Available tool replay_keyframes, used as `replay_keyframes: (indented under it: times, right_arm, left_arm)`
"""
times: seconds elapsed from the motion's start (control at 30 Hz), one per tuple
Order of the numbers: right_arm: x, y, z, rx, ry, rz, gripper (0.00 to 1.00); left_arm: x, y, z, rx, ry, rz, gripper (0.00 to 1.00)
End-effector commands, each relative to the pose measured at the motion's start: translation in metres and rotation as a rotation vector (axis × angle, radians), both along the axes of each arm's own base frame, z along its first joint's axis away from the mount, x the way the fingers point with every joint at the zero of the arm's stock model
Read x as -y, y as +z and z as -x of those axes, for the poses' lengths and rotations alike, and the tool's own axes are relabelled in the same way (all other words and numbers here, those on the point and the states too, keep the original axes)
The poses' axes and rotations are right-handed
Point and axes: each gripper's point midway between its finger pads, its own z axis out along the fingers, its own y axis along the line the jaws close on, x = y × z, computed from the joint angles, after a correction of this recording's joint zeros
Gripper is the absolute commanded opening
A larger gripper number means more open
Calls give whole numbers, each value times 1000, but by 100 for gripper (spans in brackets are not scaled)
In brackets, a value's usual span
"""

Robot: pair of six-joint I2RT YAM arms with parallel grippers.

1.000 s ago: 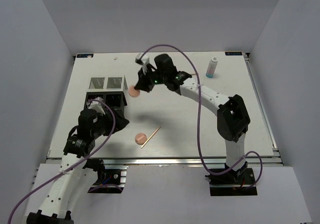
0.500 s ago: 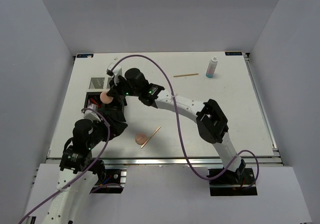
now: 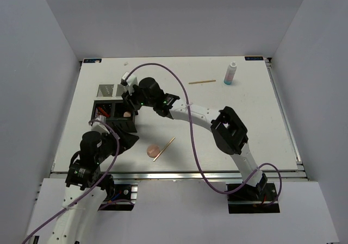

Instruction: Organize the makeup

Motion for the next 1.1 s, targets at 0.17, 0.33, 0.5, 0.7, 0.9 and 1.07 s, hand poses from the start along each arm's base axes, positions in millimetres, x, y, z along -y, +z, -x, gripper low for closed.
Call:
replay_keyframes:
  times: [0.17, 0.33, 0.5, 0.7, 0.9, 1.07]
  right_arm:
    - [18, 71, 11, 111, 77, -102, 51]
    - [82, 121, -10, 161, 32, -197, 21]
    - [154, 81, -27, 42, -5, -118, 8]
    - [230, 41, -24, -20, -84, -42, 18]
    - [271, 21, -5, -53, -136, -17, 24]
    - [286, 14, -3, -70, -164, -14, 24]
  left_arm:
    - [12, -10, -16, -40, -40, 31, 75]
    - [19, -20, -26, -81, -62, 37, 61]
    - [22, -32, -32, -124, -75, 19, 60]
    - [34, -54, -27, -213, -118, -90, 67]
    - [56, -90, -14, -323, -159, -255, 70]
    - [48, -103, -26, -337, -83, -397, 68]
